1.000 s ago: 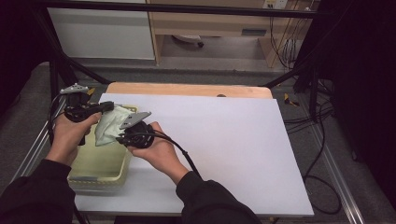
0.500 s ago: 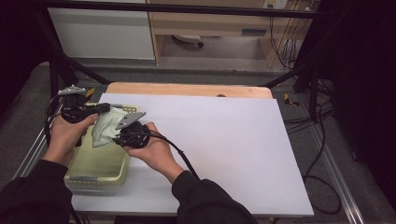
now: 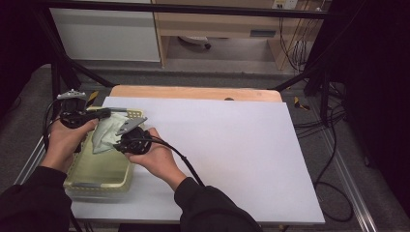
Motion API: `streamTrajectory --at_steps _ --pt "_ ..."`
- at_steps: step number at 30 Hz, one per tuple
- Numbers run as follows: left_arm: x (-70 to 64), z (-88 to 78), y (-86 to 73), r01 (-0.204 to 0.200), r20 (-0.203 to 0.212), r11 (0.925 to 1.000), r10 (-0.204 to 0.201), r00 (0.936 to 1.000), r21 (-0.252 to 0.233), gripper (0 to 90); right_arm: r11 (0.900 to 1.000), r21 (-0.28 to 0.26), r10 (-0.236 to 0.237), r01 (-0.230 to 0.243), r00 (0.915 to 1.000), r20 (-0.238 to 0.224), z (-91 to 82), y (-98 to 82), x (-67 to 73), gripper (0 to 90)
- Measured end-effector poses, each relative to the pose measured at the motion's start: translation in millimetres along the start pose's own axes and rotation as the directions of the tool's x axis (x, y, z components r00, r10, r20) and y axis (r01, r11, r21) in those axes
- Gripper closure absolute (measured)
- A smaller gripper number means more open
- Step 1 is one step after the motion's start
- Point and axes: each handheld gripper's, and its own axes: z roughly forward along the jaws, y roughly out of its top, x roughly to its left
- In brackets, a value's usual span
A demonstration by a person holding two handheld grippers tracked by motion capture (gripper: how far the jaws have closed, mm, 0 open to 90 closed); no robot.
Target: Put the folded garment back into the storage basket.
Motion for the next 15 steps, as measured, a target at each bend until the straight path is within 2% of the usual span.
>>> streamTrajectory --at_steps 4,15 --pt "-0.6 -0.2 -0.4 -0.011 -0.003 0.9999 0.011 0.9999 0.008 84.8 1.000 0.005 -0.003 0.003 1.0000 0.000 1.8 -0.5 0.6 84.9" --pt "0.3 1.1 -1.8 -0.011 -0.004 0.9998 0.011 0.9999 0.018 84.9 1.000 0.013 -0.005 0.005 1.0000 -0.007 6.5 -1.2 3.0 84.9"
